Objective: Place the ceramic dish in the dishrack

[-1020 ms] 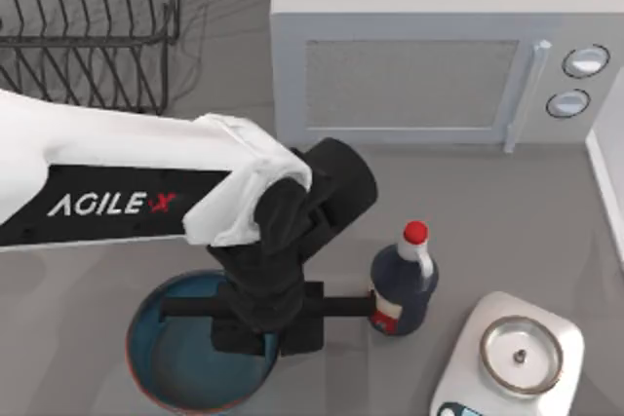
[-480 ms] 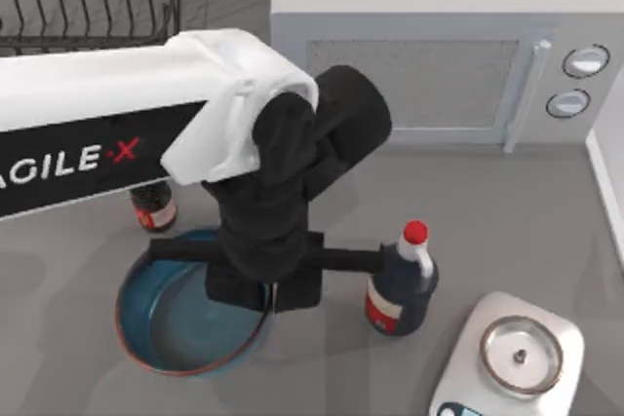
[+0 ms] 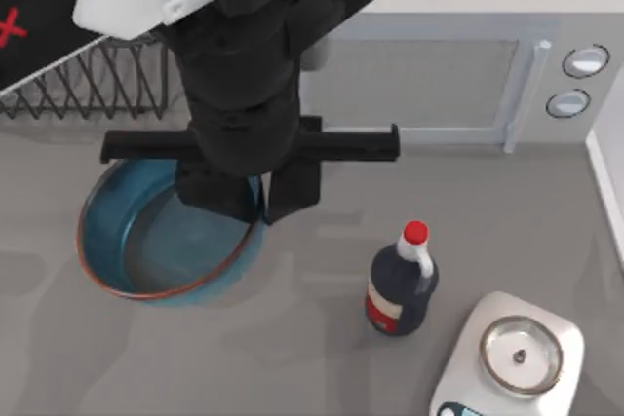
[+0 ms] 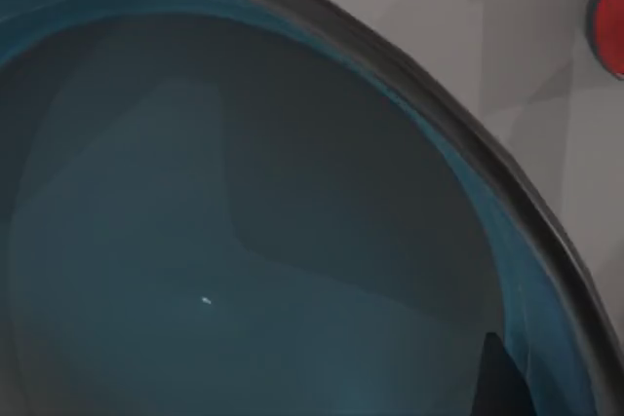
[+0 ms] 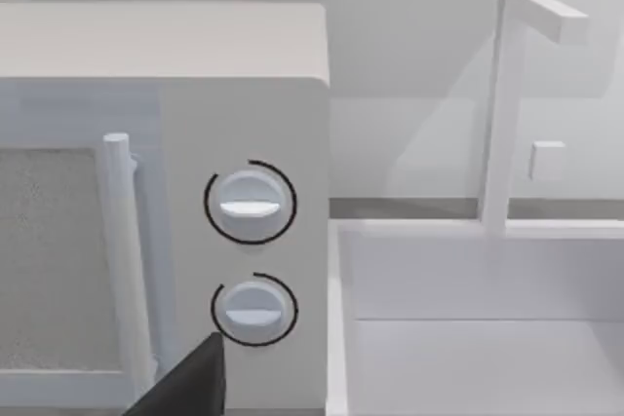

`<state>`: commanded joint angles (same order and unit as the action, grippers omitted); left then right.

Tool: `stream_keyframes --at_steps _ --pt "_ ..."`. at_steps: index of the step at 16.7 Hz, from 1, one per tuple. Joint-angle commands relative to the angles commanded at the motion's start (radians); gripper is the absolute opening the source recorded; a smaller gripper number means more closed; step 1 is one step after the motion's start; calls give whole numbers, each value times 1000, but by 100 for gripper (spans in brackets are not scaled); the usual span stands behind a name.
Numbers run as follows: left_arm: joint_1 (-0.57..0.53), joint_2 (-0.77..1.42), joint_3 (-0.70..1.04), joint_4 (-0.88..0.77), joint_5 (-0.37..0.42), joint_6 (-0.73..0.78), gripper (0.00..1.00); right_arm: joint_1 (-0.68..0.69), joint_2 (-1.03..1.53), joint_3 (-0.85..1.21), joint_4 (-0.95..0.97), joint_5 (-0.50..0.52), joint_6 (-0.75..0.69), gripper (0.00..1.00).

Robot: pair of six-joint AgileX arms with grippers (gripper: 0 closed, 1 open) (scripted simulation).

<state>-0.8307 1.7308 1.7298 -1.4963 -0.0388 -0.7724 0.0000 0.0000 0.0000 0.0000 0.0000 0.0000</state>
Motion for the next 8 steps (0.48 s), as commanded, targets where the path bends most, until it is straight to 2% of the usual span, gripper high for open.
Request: stream_keyframes --at_steps 3,8 --pt "0 32 69 -93 32 -30 0 0 0 0 0 0 0 100" --pt "3 37 75 -105 38 -34 0 0 0 0 0 0 0 100"
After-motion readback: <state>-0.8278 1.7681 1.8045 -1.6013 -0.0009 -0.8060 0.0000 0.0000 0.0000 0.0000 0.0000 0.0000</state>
